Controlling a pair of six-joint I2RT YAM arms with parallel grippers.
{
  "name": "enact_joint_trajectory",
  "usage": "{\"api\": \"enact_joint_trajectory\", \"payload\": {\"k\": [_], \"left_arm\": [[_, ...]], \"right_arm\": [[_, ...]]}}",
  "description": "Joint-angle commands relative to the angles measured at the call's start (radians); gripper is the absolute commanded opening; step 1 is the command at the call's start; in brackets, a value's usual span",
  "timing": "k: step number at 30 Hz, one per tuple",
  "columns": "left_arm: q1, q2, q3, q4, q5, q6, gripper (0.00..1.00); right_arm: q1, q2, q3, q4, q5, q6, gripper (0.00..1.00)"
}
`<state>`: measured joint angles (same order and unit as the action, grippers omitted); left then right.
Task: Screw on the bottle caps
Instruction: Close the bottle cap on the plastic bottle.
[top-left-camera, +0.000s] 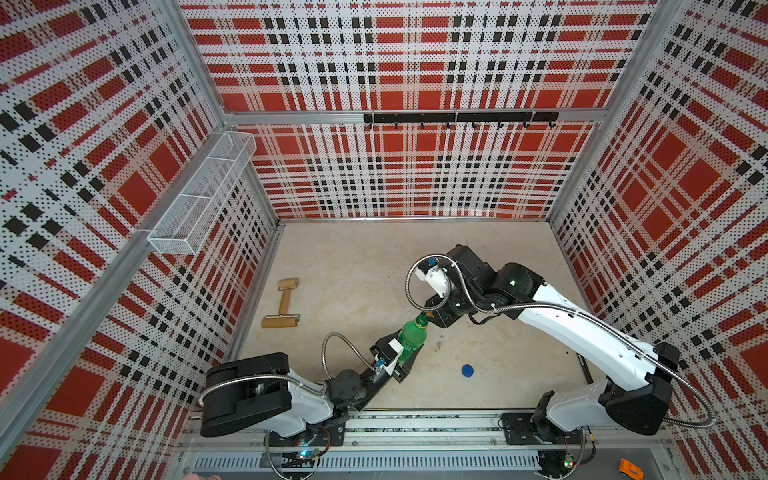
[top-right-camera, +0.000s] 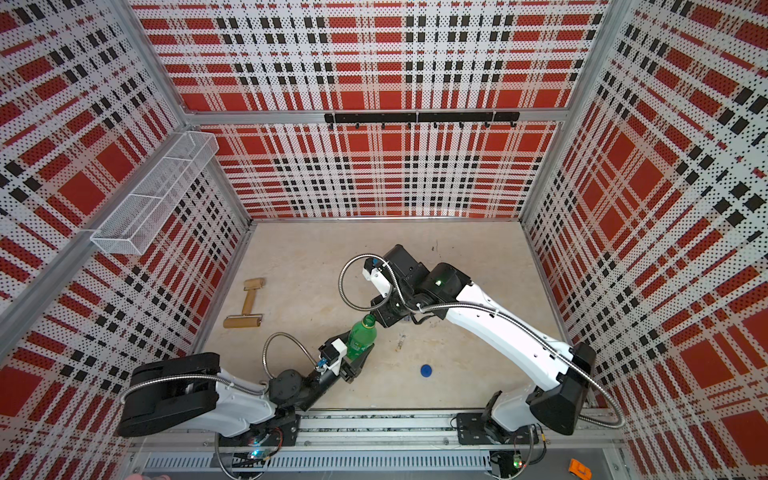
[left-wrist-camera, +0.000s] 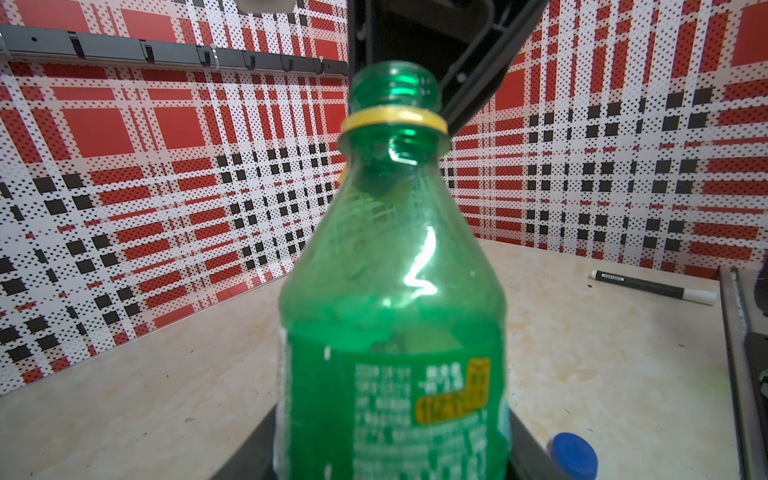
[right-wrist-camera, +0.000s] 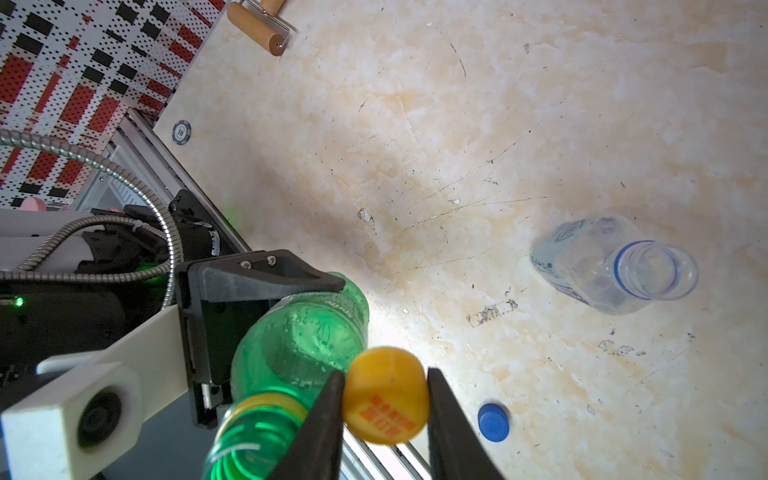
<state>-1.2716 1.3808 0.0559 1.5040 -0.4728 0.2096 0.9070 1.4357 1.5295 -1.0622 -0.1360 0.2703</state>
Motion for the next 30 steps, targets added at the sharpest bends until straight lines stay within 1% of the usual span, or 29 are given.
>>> {"api": "enact_joint_trajectory", "payload": {"k": [1,16,22,26,30], "left_arm": [[-0.007,0.015,0.022,0.03,-0.005,0.004,0.58],[-0.004,0.036,0.024,0.028,-0.004,0.007,0.59],[-0.001,0.037,0.025,0.029,0.0,0.004,0.59],[0.003,0.036,0.017,0.028,0.006,0.008,0.58],[0.02,0.029,-0.005,0.027,0.034,-0.008,0.59]], "right_arm": [[0.027,0.005,0.029,0.029,0.019,0.019,0.32],[0.106,0.014,0.044,0.041,0.029,0.046,0.31],[0.115,0.009,0.036,0.051,0.026,0.05,0.3],[0.115,0.003,0.056,0.015,0.074,0.042,0.3],[0.115,0.001,0.119,-0.056,0.13,0.015,0.3]]}}
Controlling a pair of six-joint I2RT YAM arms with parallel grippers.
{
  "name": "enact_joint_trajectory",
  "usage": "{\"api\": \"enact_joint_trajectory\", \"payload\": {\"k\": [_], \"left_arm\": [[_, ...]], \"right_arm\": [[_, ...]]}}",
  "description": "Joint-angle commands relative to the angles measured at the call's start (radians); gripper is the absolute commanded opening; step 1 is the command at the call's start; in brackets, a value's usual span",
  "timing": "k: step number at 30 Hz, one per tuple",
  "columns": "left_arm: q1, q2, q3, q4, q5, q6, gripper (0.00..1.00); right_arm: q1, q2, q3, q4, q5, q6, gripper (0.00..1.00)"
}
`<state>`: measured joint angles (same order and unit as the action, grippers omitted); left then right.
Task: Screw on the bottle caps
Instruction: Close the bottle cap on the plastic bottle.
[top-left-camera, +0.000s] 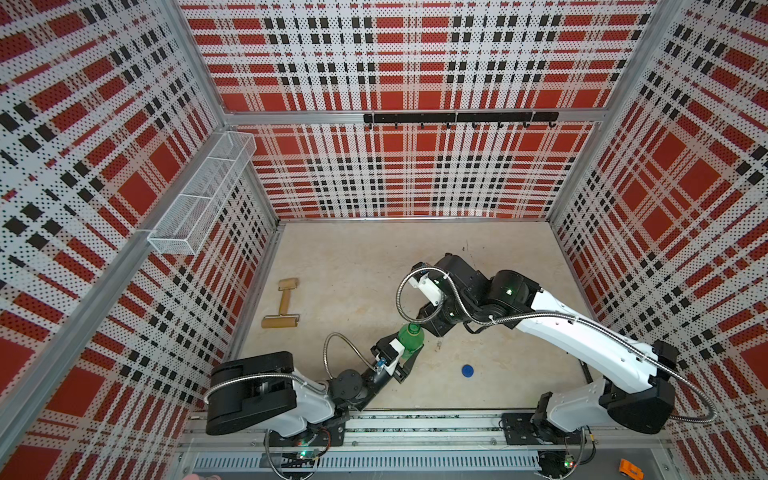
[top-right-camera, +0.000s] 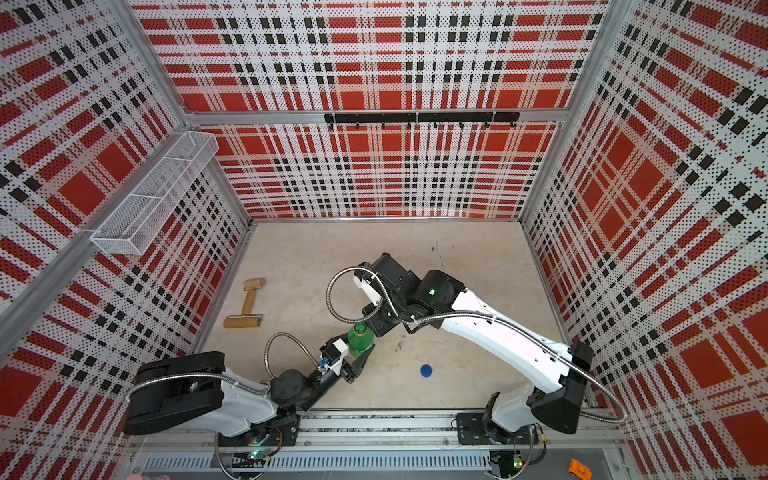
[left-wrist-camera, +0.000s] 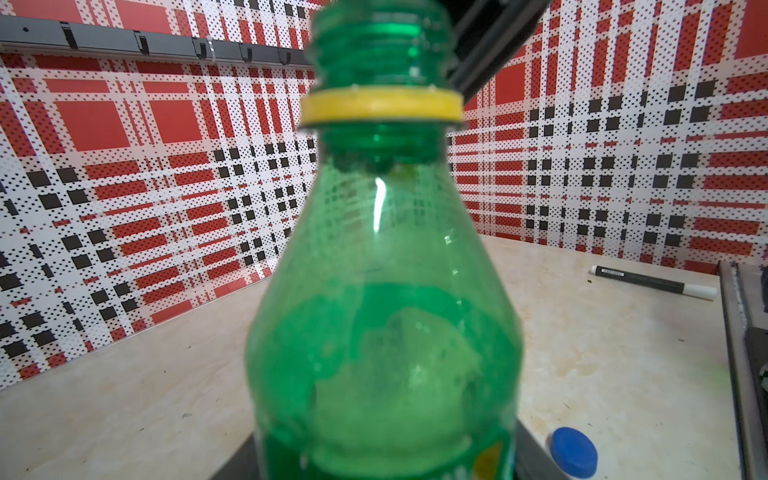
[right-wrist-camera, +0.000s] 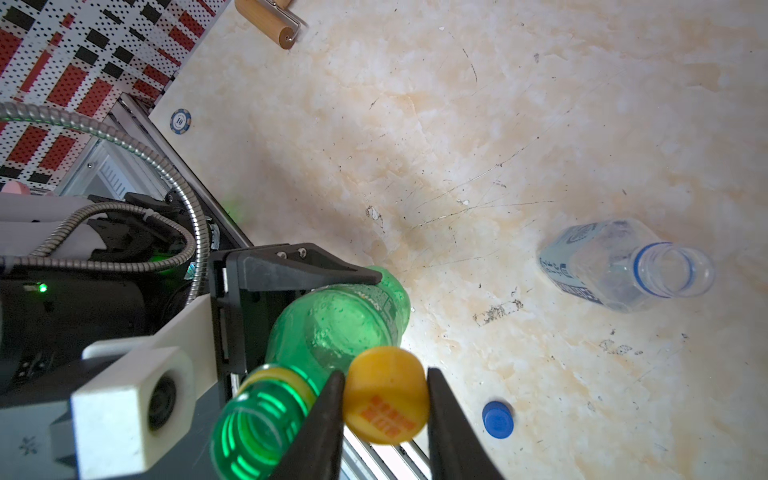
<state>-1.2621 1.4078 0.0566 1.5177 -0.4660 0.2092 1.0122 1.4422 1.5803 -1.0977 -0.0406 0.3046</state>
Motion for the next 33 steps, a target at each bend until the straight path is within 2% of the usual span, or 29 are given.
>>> {"api": "enact_joint_trajectory", "payload": {"k": [1,5,11,17,33], "left_arm": [[0.013,0.002,-0.009,0.012,0.028,-0.013,0.59],[0.017,0.004,-0.015,0.013,0.034,-0.006,0.59],[0.018,0.02,-0.007,0.013,0.059,0.018,0.59],[0.017,0.052,0.002,0.015,0.073,0.027,0.58],[0.019,0.076,0.01,0.024,0.082,0.025,0.58]], "right_arm": [[0.01,-0.003,0.087,-0.045,0.045,-0.029,0.3],[0.01,0.004,0.145,-0.113,0.065,-0.049,0.3],[0.018,0.03,0.183,-0.155,-0.011,-0.07,0.3],[0.046,0.069,0.238,-0.189,-0.005,-0.073,0.3],[0.063,0.087,0.204,-0.226,0.004,-0.052,0.33]]}}
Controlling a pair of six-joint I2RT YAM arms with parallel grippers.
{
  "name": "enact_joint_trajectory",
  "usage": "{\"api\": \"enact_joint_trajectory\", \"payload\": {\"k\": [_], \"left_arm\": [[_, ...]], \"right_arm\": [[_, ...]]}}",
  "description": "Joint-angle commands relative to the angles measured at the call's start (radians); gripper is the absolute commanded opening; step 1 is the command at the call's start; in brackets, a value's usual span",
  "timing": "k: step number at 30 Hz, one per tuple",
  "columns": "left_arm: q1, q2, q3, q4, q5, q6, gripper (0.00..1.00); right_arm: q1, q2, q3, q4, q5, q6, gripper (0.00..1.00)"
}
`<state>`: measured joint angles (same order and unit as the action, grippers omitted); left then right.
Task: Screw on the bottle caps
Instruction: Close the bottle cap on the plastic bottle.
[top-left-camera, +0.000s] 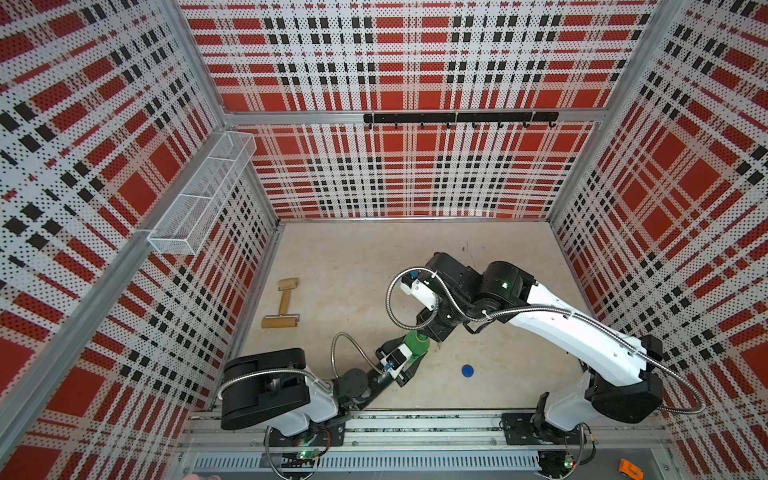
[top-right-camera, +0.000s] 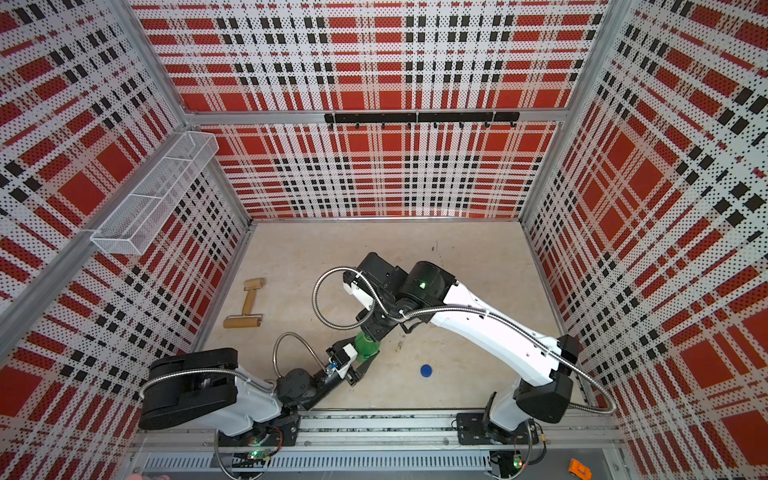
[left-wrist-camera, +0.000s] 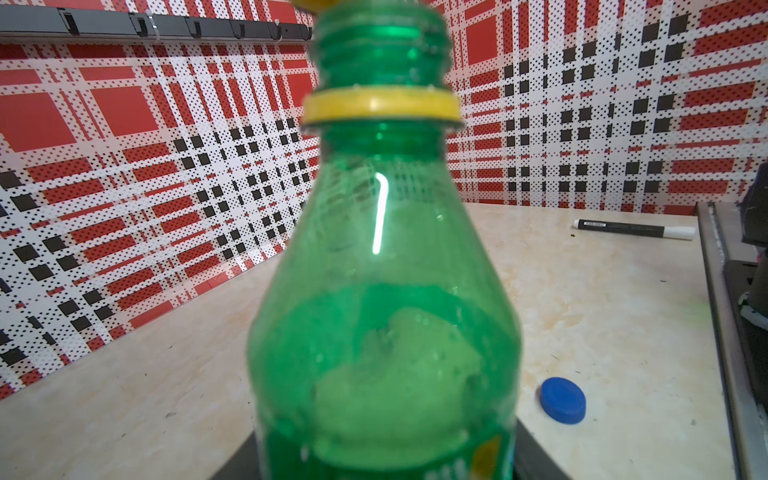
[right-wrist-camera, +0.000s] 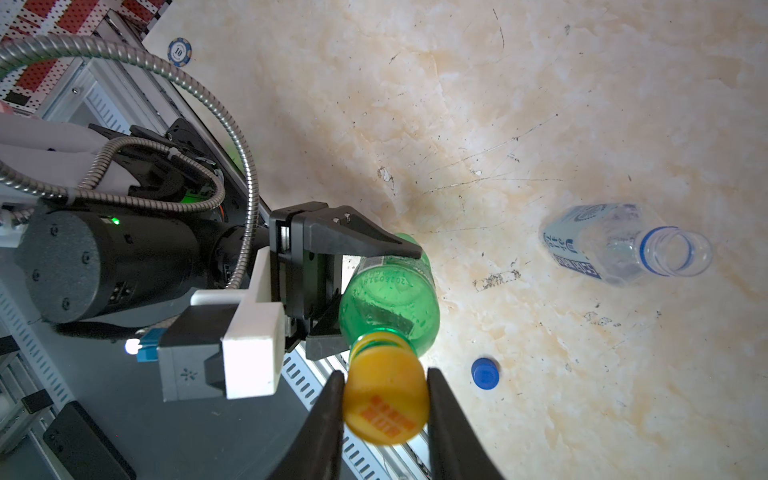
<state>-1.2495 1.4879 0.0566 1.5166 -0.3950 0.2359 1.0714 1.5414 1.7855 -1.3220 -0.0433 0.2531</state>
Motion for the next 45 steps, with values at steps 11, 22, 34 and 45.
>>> {"api": "enact_joint_trajectory", "payload": {"k": [11,22,34,45], "left_arm": [[0.006,-0.005,0.01,0.025,0.007,-0.013,0.58],[0.006,-0.001,0.011,0.025,0.004,-0.02,0.58],[0.006,0.012,0.018,0.025,0.011,-0.024,0.58],[0.004,0.016,0.019,0.025,0.01,-0.024,0.59]], "right_arm": [[0.004,-0.007,-0.029,0.0,-0.016,-0.003,0.35],[0.005,0.0,-0.037,-0.006,-0.021,0.001,0.37],[0.012,0.009,-0.042,0.0,-0.021,0.005,0.38],[0.025,0.026,-0.03,0.006,-0.006,0.003,0.38]]}}
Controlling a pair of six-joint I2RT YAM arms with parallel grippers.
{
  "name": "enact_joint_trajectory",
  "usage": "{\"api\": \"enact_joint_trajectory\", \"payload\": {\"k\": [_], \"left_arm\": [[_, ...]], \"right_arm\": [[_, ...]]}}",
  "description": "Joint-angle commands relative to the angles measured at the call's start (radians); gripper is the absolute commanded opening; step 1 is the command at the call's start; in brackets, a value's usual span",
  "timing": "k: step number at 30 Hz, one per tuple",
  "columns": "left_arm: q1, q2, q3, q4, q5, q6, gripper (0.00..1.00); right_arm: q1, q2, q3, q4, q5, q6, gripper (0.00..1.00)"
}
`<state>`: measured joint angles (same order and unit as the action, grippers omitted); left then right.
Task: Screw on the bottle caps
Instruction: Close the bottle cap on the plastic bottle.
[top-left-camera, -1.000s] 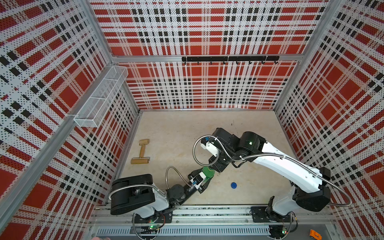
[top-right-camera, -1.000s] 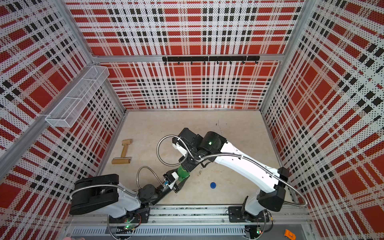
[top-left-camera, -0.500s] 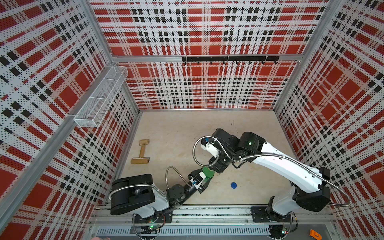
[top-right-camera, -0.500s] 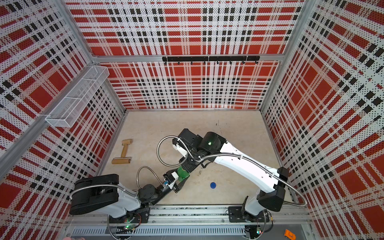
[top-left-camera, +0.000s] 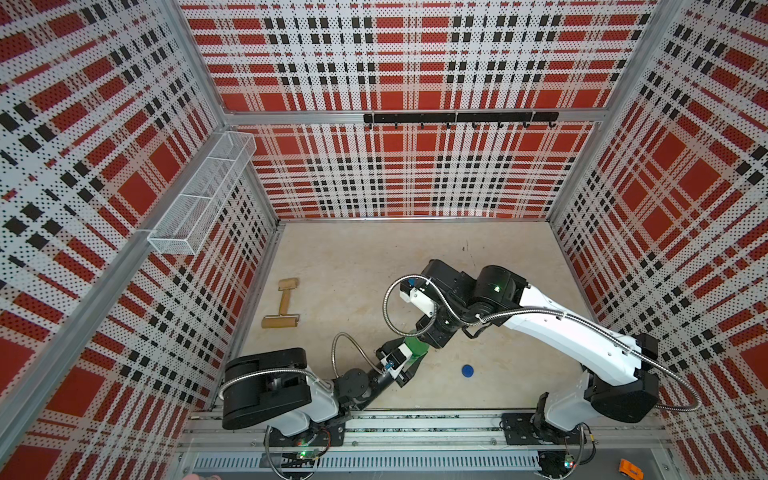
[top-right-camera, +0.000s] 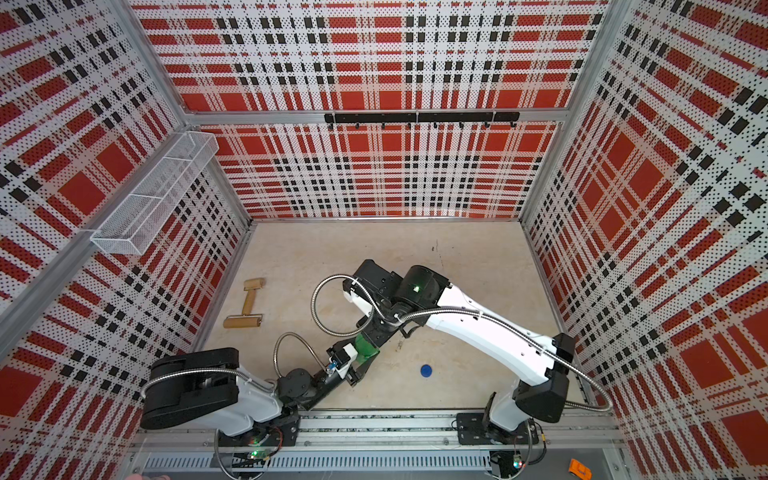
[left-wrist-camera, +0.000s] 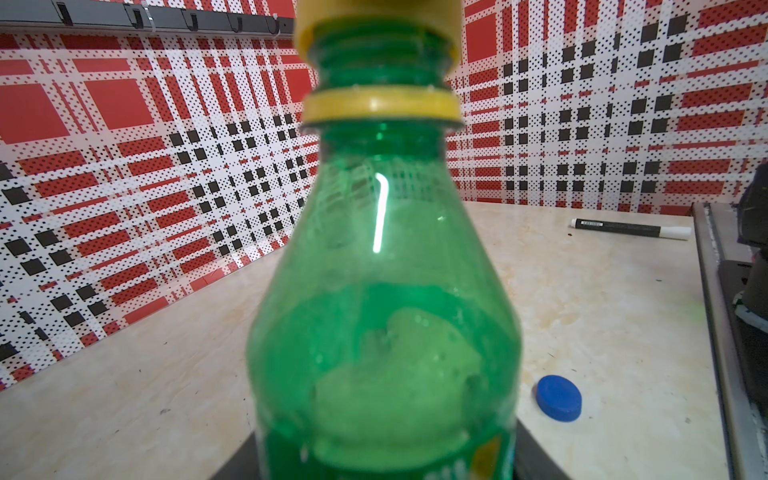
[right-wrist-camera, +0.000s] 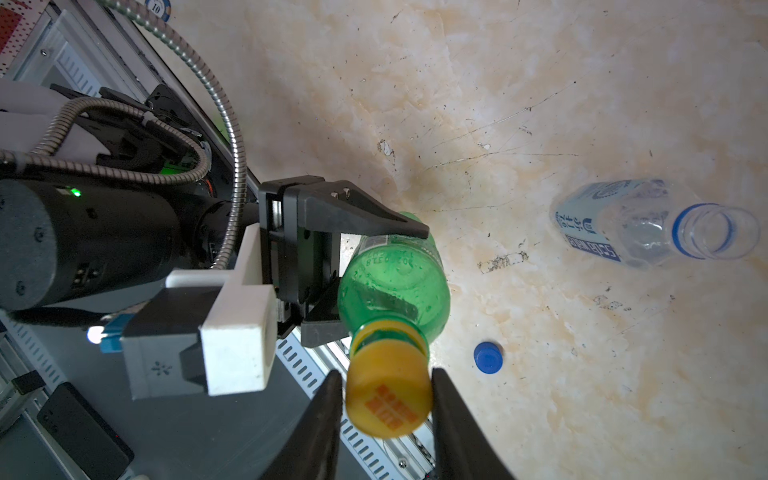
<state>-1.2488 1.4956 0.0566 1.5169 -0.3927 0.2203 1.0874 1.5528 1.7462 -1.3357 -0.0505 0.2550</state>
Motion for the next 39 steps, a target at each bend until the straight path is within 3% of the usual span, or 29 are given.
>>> {"api": "enact_joint_trajectory", "payload": {"k": [1,11,20,33,39], "left_arm": [[0.004,0.006,0.02,0.025,0.008,-0.009,0.59],[0.003,0.01,0.019,0.025,0.006,-0.011,0.59],[0.002,0.014,0.021,0.025,0.007,-0.013,0.59],[0.003,0.016,0.022,0.025,0.009,-0.024,0.59],[0.002,0.014,0.022,0.025,0.011,-0.035,0.59]], "right_arm": [[0.009,0.015,0.009,0.021,0.003,0.001,0.38],[0.017,0.025,0.028,0.022,0.007,0.005,0.38],[0.028,0.022,0.035,0.027,0.027,0.011,0.44],[0.032,0.003,0.06,0.026,0.063,0.023,0.61],[0.032,-0.013,0.132,0.012,0.11,0.031,0.73]]}}
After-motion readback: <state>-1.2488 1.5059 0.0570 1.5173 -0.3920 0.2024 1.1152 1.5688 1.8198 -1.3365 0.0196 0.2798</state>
